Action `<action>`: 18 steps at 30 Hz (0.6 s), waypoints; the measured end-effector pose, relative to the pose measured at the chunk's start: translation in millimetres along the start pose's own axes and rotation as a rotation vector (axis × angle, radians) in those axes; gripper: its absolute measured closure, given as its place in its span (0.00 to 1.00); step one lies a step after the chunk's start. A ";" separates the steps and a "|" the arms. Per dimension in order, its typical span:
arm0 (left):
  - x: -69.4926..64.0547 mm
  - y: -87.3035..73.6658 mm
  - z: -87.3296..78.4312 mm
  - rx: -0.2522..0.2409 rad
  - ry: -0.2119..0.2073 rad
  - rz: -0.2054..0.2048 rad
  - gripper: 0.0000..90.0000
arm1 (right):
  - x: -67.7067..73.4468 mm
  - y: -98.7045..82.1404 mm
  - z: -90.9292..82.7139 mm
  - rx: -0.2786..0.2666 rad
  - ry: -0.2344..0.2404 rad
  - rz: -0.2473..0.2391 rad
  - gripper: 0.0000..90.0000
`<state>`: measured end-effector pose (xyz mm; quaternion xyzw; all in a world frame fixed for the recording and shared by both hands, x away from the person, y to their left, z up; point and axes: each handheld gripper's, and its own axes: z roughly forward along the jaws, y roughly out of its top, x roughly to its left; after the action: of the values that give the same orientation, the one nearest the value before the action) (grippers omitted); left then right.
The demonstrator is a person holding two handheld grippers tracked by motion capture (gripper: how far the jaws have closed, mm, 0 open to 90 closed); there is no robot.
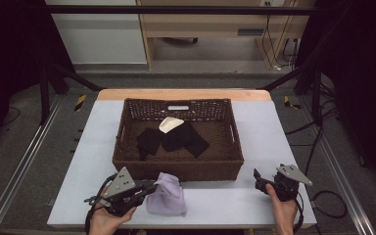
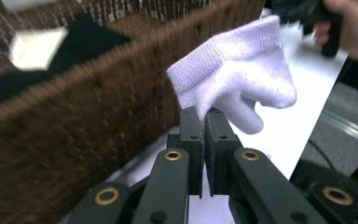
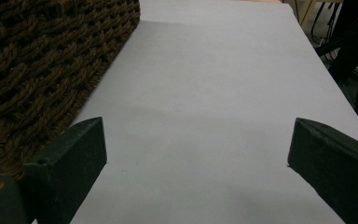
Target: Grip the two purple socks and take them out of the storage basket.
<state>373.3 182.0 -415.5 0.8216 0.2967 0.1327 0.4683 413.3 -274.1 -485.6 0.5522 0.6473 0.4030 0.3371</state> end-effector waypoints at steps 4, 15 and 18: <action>-0.6 -12.2 20.1 0.069 -0.003 0.001 0.96 | 0.0 0.0 -0.3 -0.002 0.000 0.000 0.05; 3.5 -27.7 38.8 0.085 0.037 -0.017 0.61 | -0.3 0.2 -0.4 -0.001 0.010 0.002 0.05; 5.3 -29.1 33.0 0.057 0.048 -0.029 0.47 | -0.5 0.1 -0.5 -0.002 0.011 0.001 0.05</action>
<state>383.2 173.7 -457.9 0.8268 0.3235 0.1371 0.4392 413.0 -274.7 -485.2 0.5502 0.6484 0.4067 0.3339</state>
